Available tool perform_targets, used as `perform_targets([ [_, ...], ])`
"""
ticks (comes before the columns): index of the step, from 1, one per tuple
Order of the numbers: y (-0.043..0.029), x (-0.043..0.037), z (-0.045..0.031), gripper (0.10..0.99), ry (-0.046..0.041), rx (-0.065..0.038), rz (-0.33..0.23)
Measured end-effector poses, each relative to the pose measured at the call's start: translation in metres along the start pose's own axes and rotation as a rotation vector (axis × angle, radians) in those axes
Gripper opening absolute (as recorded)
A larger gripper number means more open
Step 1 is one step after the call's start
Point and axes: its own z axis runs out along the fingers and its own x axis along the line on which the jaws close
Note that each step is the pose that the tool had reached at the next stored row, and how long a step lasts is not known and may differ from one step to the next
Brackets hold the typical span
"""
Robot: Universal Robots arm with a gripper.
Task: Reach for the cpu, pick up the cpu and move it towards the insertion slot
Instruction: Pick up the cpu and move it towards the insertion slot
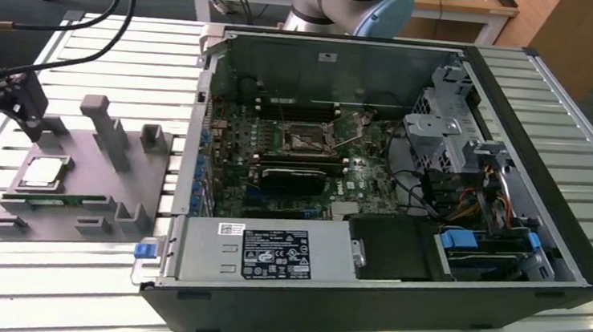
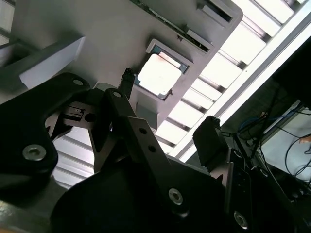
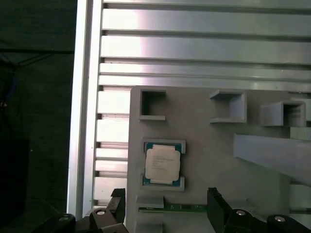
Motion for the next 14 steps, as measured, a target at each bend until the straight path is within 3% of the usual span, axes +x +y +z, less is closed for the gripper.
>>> perform_targets([
  [14, -0.0023, -0.0003, 0.0253, 0.761, 0.0001, 0.0, 0.0],
])
